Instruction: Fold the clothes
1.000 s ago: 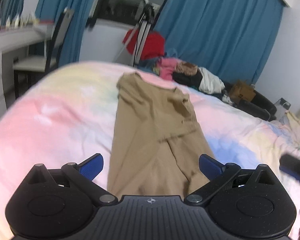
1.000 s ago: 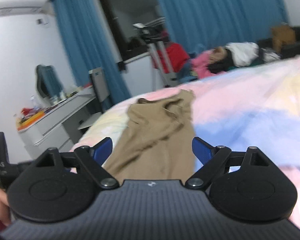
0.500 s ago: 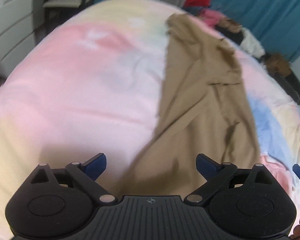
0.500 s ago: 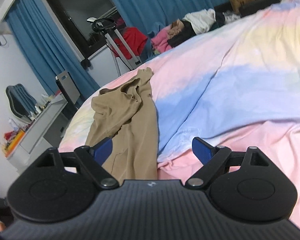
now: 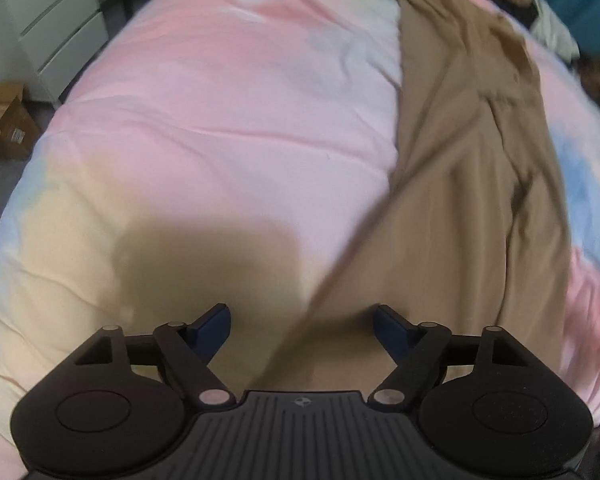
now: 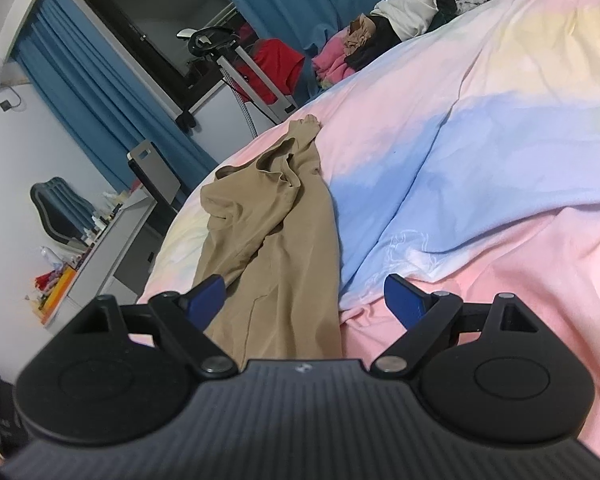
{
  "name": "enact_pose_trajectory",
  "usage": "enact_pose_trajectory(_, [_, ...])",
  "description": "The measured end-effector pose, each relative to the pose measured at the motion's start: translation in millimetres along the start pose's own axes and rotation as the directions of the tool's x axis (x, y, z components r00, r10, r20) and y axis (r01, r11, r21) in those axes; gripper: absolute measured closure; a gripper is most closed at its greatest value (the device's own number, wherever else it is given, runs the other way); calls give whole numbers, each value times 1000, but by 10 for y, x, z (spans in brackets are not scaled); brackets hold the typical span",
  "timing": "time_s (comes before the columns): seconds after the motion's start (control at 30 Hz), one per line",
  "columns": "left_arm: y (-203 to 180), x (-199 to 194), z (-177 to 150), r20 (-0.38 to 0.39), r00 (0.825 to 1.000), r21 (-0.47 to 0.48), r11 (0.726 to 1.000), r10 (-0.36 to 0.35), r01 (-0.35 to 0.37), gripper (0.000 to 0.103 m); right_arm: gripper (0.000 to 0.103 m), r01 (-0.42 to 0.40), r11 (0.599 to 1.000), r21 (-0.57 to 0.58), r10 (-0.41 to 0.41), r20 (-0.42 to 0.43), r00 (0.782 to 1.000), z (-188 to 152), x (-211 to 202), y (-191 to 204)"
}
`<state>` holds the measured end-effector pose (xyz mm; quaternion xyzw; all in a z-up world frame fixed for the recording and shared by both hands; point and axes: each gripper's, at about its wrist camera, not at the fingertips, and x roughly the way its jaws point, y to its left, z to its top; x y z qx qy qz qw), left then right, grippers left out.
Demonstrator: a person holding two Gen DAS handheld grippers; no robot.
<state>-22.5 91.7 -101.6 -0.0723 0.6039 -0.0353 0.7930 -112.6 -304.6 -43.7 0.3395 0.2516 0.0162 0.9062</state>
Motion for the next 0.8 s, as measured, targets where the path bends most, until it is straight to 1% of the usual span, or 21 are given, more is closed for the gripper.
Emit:
enact_pose_trajectory(0.03, [-34,-8,-29,-5,1000,19,1000,10,-9,37,15,-2,1000,6,2,0,1000,-1,-9,-6])
enact_pose_trajectory(0.1, [-135,-85,-112,20,1000,85,996,14,-15,45,15,-1,1000,17,1,-2,1000,2,-18,-11])
enact_pose_trajectory(0.13, [-188,-128,-156,35,999,120,993,14,-18,52,15,0,1000,19,0,-3,1000,4,-19,-14])
enact_pose_trajectory(0.17, [-242,-172,-200,51,999,155,988,13,-21,56,15,1,1000,20,-1,-5,1000,2,-20,-17])
enact_pose_trajectory(0.2, [-295,-216,-244,66,998,189,982,12,-25,65,15,2,1000,22,-2,-9,1000,-1,-17,-20])
enact_pose_trajectory(0.23, [-349,-259,-288,82,997,223,974,11,-29,83,15,3,1000,24,-2,-11,1000,-4,-12,-24])
enact_pose_trajectory(0.27, [-403,-303,-332,97,995,257,966,9,-33,91,15,6,1000,25,-5,-13,1000,-6,-9,-26])
enact_pose_trajectory(0.3, [-456,-347,-376,113,994,291,956,6,-39,97,15,8,1000,27,-7,-15,1000,-7,-7,-32])
enact_pose_trajectory(0.37, [-563,-434,-464,143,990,356,933,-1,-50,101,15,12,999,31,-12,-19,1000,-7,-1,-43])
enact_pose_trajectory(0.47, [-724,-565,-596,187,982,450,890,-16,-71,102,15,19,999,36,-18,-25,1000,-7,7,-61])
enact_pose_trajectory(0.6, [-990,-709,-740,179,976,523,852,-123,11,102,15,27,999,34,-26,-36,999,-13,27,-66])
enact_pose_trajectory(0.67, [-1101,-673,-796,149,974,523,849,-169,68,101,15,38,999,23,-38,-33,999,-21,25,-53])
enact_pose_trajectory(0.73, [-1187,-528,-828,94,974,518,846,-206,129,101,15,44,999,11,-44,-32,999,-28,22,-44])
enact_pose_trajectory(0.77, [-1233,-445,-861,67,974,522,840,-215,149,99,15,48,999,3,-48,-40,998,-34,32,-43])
enact_pose_trajectory(0.8, [-1260,-379,-879,54,976,524,838,-210,152,95,15,52,999,-4,-52,-47,998,-40,43,-42])
